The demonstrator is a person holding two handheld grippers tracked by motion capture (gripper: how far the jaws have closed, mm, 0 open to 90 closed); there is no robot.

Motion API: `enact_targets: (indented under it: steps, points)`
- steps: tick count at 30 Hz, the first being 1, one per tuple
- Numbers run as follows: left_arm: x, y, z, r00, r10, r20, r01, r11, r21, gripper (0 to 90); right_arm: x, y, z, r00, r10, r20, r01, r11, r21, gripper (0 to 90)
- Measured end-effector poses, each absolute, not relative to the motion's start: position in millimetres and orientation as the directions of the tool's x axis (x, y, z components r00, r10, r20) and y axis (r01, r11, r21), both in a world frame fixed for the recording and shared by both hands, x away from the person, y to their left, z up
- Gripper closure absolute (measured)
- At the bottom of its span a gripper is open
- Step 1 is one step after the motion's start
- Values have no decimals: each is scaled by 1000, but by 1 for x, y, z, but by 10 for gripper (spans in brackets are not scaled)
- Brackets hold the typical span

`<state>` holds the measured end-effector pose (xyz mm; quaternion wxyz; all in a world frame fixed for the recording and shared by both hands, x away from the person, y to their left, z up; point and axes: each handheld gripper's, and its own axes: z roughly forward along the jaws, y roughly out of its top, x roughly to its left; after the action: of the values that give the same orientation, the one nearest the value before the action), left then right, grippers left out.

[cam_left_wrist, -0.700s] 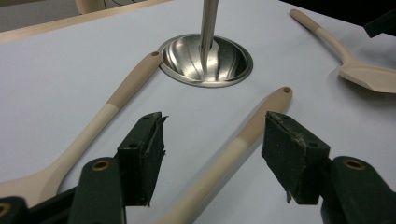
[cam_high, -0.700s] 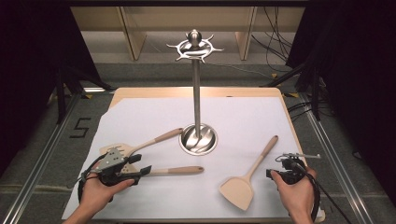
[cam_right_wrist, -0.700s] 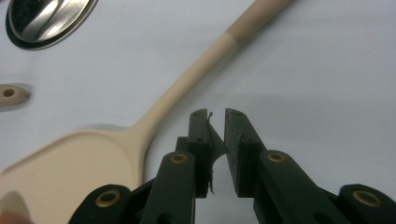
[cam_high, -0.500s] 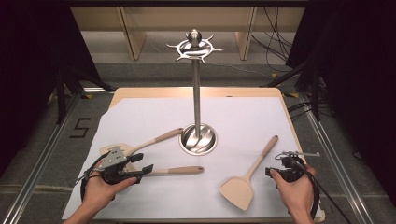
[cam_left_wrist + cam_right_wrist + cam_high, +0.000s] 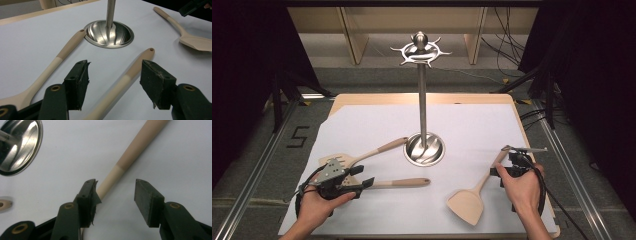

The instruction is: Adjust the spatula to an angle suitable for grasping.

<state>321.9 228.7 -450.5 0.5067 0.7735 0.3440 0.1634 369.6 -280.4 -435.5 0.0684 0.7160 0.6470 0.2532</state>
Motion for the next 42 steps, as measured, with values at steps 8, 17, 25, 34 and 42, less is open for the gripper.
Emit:
enact_targets:
  steps: [8, 17, 25, 34, 42]
  points:
    - [321, 225, -449, 717, 691, -93, 357, -250, 900, 391, 390, -264, -432, 112, 950, 291, 940, -196, 279, 512]
    - [322, 227, -450, 711, 697, -93, 363, -250, 898, 393, 408, -255, -443, 129, 952, 276, 960, -190, 207, 497]
    - [322, 226, -450, 716, 693, -87, 358, -256, 898, 393, 413, -246, -448, 159, 955, 249, 966, -203, 162, 529]
    - [321, 226, -450, 709, 699, -93, 366, -253, 895, 394, 416, -242, -449, 110, 978, 176, 979, -137, 151, 616]
    - [322, 226, -450, 718, 686, -113, 362, -230, 903, 395, 415, -231, -445, 33, 978, 204, 983, -69, 170, 728]
